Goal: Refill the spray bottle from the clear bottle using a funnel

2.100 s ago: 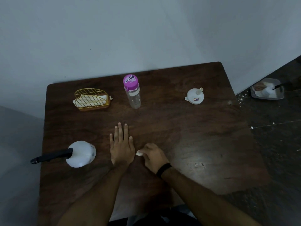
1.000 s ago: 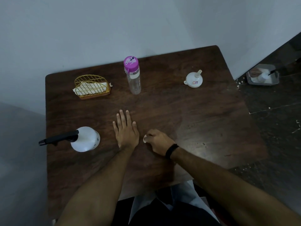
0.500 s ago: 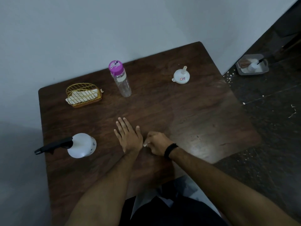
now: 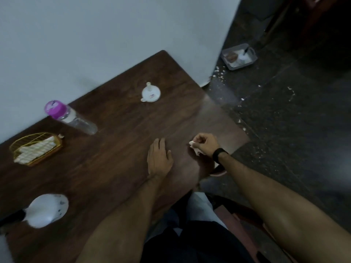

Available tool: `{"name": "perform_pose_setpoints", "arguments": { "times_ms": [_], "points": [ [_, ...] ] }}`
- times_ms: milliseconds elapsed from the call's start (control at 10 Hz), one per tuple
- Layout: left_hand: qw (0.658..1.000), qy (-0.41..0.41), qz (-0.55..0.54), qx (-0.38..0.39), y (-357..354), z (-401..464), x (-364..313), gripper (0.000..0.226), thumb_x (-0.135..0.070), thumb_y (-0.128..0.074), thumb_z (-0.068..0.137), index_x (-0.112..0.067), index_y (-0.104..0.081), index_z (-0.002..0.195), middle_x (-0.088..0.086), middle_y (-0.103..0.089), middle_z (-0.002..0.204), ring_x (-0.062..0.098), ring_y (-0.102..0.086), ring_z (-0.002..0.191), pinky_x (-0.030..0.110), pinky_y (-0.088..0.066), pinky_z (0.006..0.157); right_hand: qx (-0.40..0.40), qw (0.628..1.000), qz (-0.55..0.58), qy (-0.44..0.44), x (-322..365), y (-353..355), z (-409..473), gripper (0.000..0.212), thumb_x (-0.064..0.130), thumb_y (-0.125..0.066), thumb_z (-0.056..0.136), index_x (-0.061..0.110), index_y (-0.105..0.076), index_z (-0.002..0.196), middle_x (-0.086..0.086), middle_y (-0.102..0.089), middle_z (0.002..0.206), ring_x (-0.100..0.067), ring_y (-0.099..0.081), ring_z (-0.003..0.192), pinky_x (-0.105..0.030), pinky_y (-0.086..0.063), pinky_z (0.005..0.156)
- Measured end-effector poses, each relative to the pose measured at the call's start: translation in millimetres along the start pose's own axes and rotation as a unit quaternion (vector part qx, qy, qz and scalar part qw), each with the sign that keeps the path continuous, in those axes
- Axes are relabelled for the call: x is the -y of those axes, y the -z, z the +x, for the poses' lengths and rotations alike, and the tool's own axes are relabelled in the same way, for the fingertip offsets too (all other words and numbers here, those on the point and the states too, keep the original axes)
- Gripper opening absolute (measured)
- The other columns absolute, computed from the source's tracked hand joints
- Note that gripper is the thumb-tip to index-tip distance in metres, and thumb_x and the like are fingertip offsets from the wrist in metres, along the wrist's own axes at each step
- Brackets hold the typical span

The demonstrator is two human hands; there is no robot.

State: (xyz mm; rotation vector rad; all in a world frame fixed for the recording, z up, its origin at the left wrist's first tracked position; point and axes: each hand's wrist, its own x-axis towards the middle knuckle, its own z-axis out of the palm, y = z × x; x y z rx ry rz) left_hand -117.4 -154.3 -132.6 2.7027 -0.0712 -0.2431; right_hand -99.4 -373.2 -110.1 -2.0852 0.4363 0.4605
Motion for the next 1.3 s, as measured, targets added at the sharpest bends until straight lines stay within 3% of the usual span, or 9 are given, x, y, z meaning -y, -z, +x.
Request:
{"name": "perform_pose_setpoints", "arguments": {
  "times_ms": [100,200,300,500,600,700,900,1200,1300],
  "points": [
    [0.997,-0.071,-0.018,0.016,-12.8,10.0,-46.8,0.037,-0.024,-0.055,0.09,-0.011,-0.058,0.125,0.012,-0.058,0.123,0.029,-0.055,0.112,0.042,-0.047,0.096,-0.104,0.991,0.04,-0.069,-41.2,44.2,-18.0,0.017,0.023,-0.076,0.078,0.015,-0.063,0.07,0.005,-0.07,0.063,-0.006,-0.062,0.056,-0.025,-0.051,0.061],
    [0.988,-0.142,-0.046,0.046,-32.0,16.7,-96.3,0.023,-0.02,-0.056,0.091,-0.01,-0.063,0.111,0.011,-0.061,0.108,0.03,-0.058,0.101,0.04,-0.05,0.086,-0.203,0.968,0.069,-0.128,-86.9,81.4,-38.0,0.016,0.024,-0.074,0.078,0.017,-0.062,0.07,0.004,-0.065,0.066,-0.012,-0.061,0.067,-0.025,-0.049,0.068],
    [0.975,-0.198,-0.061,0.085,-54.9,13.6,-154.1,0.017,-0.023,-0.055,0.093,-0.012,-0.063,0.103,0.008,-0.063,0.104,0.028,-0.06,0.098,0.038,-0.049,0.083,-0.24,0.949,0.108,-0.175,-130.4,106.7,-52.4,0.013,0.026,-0.072,0.077,0.019,-0.063,0.07,-0.001,-0.068,0.074,-0.017,-0.064,0.075,-0.03,-0.051,0.071],
    [0.916,-0.284,-0.027,0.283,-120.2,-38.8,-242.6,0.016,-0.023,-0.046,0.095,-0.017,-0.059,0.102,0.003,-0.061,0.102,0.023,-0.06,0.095,0.038,-0.05,0.078,-0.199,0.931,0.141,-0.273,-196.8,119.8,-56.9,0.012,0.024,-0.073,0.082,0.015,-0.066,0.077,-0.005,-0.067,0.083,-0.019,-0.06,0.083,-0.03,-0.05,0.078],
    [0.909,-0.16,-0.005,0.385,-174.6,-48.2,-251.7,0.022,-0.023,-0.049,0.095,-0.015,-0.058,0.113,0.006,-0.059,0.114,0.026,-0.059,0.106,0.034,-0.046,0.079,-0.17,0.922,0.158,-0.31,-236.8,112.0,-29.1,0.014,0.027,-0.075,0.081,0.016,-0.065,0.079,-0.004,-0.066,0.087,-0.019,-0.06,0.087,-0.027,-0.046,0.077],
    [0.918,-0.012,-0.023,0.396,-233.6,-33.1,-235.8,0.03,-0.025,-0.051,0.095,-0.011,-0.059,0.12,0.011,-0.06,0.119,0.031,-0.059,0.111,0.036,-0.049,0.086,-0.14,0.929,0.146,-0.31,-276.9,94.1,13.3,0.016,0.024,-0.074,0.083,0.013,-0.062,0.082,-0.001,-0.059,0.085,-0.016,-0.053,0.082,-0.021,-0.037,0.07],
    [0.937,0.171,-0.057,0.298,-346.0,13.5,-201.4,0.037,-0.023,-0.054,0.097,-0.007,-0.057,0.13,0.017,-0.058,0.133,0.035,-0.053,0.125,0.037,-0.042,0.1,-0.128,0.924,0.155,-0.325,-365.2,27.7,108.7,0.015,0.024,-0.071,0.083,0.012,-0.065,0.089,-0.004,-0.064,0.092,-0.02,-0.058,0.093,-0.028,-0.048,0.086],
    [0.946,0.12,-0.047,0.297,-416.0,30.7,-173.3,0.036,-0.021,-0.052,0.094,-0.01,-0.053,0.128,0.011,-0.055,0.132,0.03,-0.054,0.123,0.039,-0.044,0.096,-0.038,0.944,0.104,-0.311,-420.4,-46.6,172.2,0.021,0.029,-0.065,0.086,0.02,-0.058,0.104,-0.011,-0.061,0.119,-0.03,-0.058,0.106,-0.038,-0.05,0.094],
    [0.947,0.11,-0.048,0.298,-407.4,24.4,-176.6,0.037,-0.023,-0.053,0.093,-0.014,-0.053,0.129,0.008,-0.056,0.131,0.028,-0.055,0.122,0.04,-0.046,0.096,0.008,0.959,0.052,-0.28,-411.9,-44.0,171.1,0.041,0.033,-0.06,0.087,0.02,-0.053,0.125,-0.013,-0.055,0.129,-0.033,-0.054,0.113,-0.04,-0.045,0.099]
  ]
}}
